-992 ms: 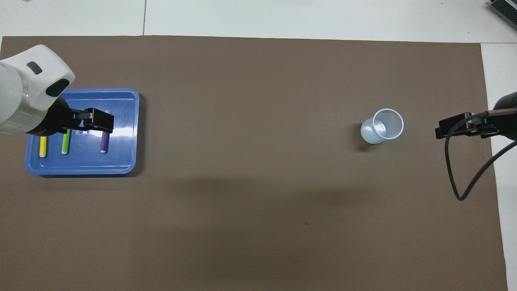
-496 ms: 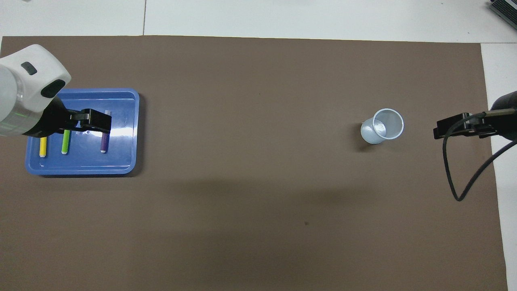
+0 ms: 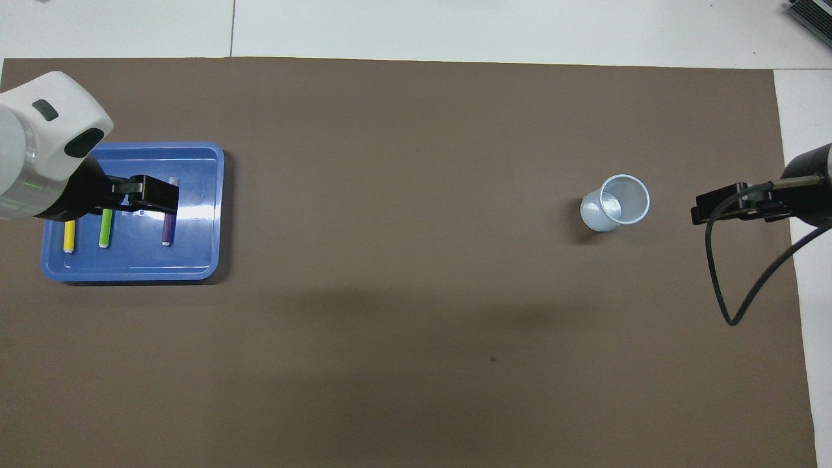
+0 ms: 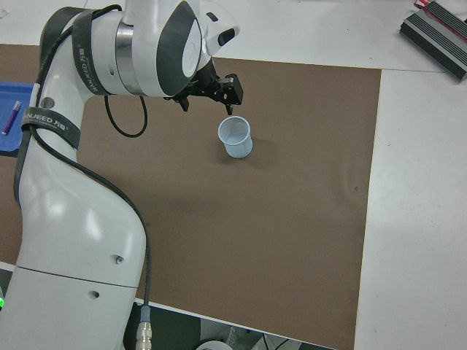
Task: Right arm passes pens to left for tray arrangement
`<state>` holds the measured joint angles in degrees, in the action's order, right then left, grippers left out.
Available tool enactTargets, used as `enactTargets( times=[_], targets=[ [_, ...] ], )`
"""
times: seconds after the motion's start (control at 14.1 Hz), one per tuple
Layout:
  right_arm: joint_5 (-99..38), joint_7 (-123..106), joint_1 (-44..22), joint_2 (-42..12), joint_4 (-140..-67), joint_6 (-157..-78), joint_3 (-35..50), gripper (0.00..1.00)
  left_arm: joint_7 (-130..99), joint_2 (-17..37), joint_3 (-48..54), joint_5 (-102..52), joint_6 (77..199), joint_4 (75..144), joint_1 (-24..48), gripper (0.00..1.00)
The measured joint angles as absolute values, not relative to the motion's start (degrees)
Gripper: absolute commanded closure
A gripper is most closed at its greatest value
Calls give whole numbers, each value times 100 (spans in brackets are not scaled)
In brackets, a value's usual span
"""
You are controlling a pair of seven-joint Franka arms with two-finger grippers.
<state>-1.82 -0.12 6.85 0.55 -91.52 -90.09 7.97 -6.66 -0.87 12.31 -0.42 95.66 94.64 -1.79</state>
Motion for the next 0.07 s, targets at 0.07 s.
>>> enactTargets(
  times=[0.07],
  targets=[
    [-182,-12,685,55,-9152,-9009,797,0,-666,-87,1231,-42,9566,9464,-179,0]
  ],
)
